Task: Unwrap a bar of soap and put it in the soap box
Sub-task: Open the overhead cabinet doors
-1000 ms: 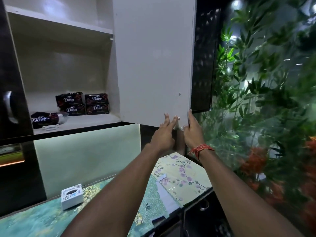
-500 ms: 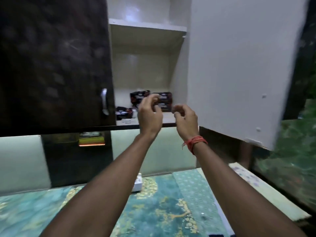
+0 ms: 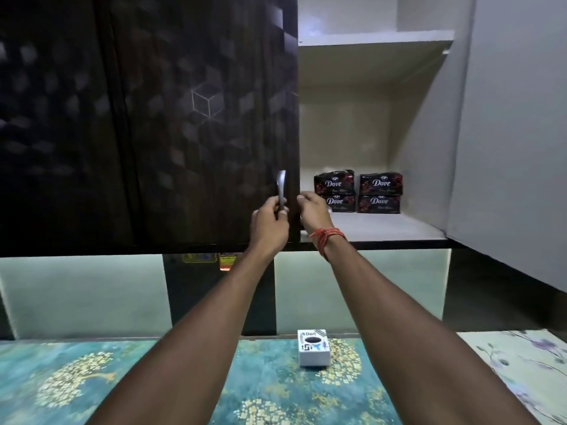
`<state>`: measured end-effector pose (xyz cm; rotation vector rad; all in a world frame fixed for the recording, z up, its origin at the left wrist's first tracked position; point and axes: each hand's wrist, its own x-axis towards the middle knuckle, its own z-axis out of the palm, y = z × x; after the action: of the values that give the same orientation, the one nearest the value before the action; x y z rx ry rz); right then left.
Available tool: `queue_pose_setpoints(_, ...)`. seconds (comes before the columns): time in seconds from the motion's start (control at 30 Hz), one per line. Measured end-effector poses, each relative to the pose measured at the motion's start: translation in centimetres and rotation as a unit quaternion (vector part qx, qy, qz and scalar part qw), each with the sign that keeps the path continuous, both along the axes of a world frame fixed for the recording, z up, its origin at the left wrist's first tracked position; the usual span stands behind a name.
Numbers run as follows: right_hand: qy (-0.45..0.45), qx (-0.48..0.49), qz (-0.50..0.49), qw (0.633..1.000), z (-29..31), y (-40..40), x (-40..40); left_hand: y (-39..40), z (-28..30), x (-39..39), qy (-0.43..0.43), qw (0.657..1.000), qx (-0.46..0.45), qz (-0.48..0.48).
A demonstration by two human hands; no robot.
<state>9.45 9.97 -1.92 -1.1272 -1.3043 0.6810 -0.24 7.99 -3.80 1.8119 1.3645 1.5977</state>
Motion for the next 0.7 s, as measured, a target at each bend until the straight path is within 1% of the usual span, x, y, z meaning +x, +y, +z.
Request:
queue_pose_setpoints(0.13, 0.042, 0.026, -0.001, 0.999, -0.4, -1.3, -0.4, -0.6, 0.0, 0.4, 0.013, 0.999, 0.011, 0.032)
queue_pose_setpoints(0.27, 0.076, 0.065, 0.018, 0.995, -1.4, -3.6, -0.7, -3.1, -1.3, -0.8, -0.008, 0.994, 0.074, 0.080)
queue_pose_setpoints(0.37, 0.097, 0.096, 0.052, 0.989, -2.2, -7.0, -1.8, -6.8, -2.5, -1.9, -0.020, 0.993, 0.098, 0.069)
queue_pose_setpoints(0.47, 0.134, 0.126, 0.085, 0.979, -2.7, -10.6, -3.6, -11.0, -2.7, -3.1, -0.038, 0.983, 0.131, 0.120)
queue_pose_setpoints(0.53, 0.145, 0.144, 0.116, 0.972, -2.9, -12.9, -5.3, -13.5, -2.7, -4.7, -0.069, 0.973, 0.158, 0.152)
queue_pose_setpoints(0.6, 0.133, 0.175, 0.144, 0.965, -3.1, -15.1, -7.4, -15.7, -2.8, -7.3, -0.077, 0.964, 0.185, 0.177)
queue_pose_setpoints(0.63, 0.111, 0.198, 0.151, 0.962, -3.2, -16.0, -8.7, -16.8, -2.9, -8.6, -0.071, 0.959, 0.194, 0.193)
queue_pose_setpoints(0.7, 0.032, 0.252, 0.156, 0.955, -3.6, -17.5, -11.3, -18.7, -3.1, -11.5, -0.068, 0.948, 0.202, 0.236)
